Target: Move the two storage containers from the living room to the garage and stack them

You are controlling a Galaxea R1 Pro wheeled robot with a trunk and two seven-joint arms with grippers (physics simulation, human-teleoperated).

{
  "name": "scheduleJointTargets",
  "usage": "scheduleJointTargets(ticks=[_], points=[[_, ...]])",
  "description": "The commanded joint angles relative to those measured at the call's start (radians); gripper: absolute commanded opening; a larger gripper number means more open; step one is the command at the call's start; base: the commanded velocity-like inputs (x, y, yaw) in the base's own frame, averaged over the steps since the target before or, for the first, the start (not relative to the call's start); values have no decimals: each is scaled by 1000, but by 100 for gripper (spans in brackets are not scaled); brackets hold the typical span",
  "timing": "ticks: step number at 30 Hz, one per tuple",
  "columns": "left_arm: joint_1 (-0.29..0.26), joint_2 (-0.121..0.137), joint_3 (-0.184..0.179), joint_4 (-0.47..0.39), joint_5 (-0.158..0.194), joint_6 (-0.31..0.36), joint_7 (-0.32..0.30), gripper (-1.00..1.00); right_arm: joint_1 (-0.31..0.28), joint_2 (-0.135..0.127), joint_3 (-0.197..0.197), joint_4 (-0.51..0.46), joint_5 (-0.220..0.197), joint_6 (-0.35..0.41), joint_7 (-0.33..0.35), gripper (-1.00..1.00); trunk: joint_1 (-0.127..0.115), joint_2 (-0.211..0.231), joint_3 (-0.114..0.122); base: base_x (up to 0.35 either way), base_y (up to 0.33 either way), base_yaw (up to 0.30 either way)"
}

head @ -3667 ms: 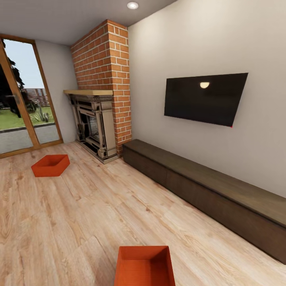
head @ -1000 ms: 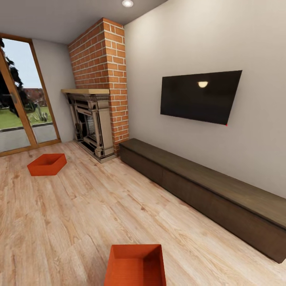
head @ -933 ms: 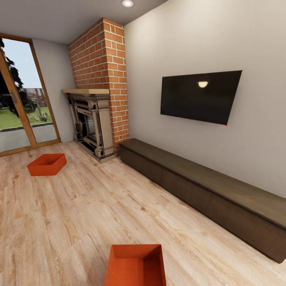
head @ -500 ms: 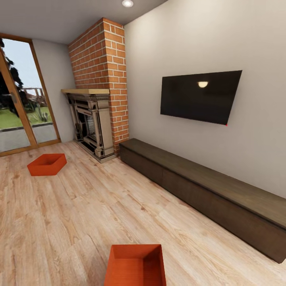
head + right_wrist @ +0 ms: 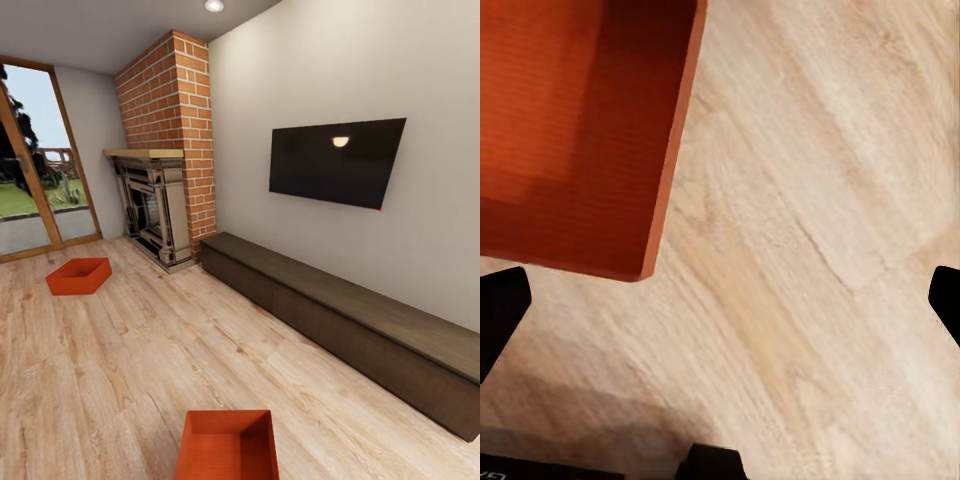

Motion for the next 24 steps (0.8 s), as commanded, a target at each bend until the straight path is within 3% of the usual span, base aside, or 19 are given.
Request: scheduleJointTargets(ticks=[1, 4, 7, 24], points=[[-2, 0, 2, -4, 10, -5, 6, 100, -4, 0, 8, -1, -13, -3, -6, 100, 0, -1, -1, 0, 0, 0], [-10, -1, 3, -17, 7, -43, 83, 100, -12, 2, 8, -3, -19, -11, -6, 100, 0, -1, -1, 0, 0, 0], [-11, -3, 0, -33, 5, -47, 107, 100, -13, 3, 8, -4, -20, -11, -1, 100, 0, -1, -1, 0, 0, 0], [-12, -11, -6, -67, 4, -51, 127, 100, -13, 2, 8, -4, -21, -1, 12, 100, 0, -1, -1, 6, 17, 0]])
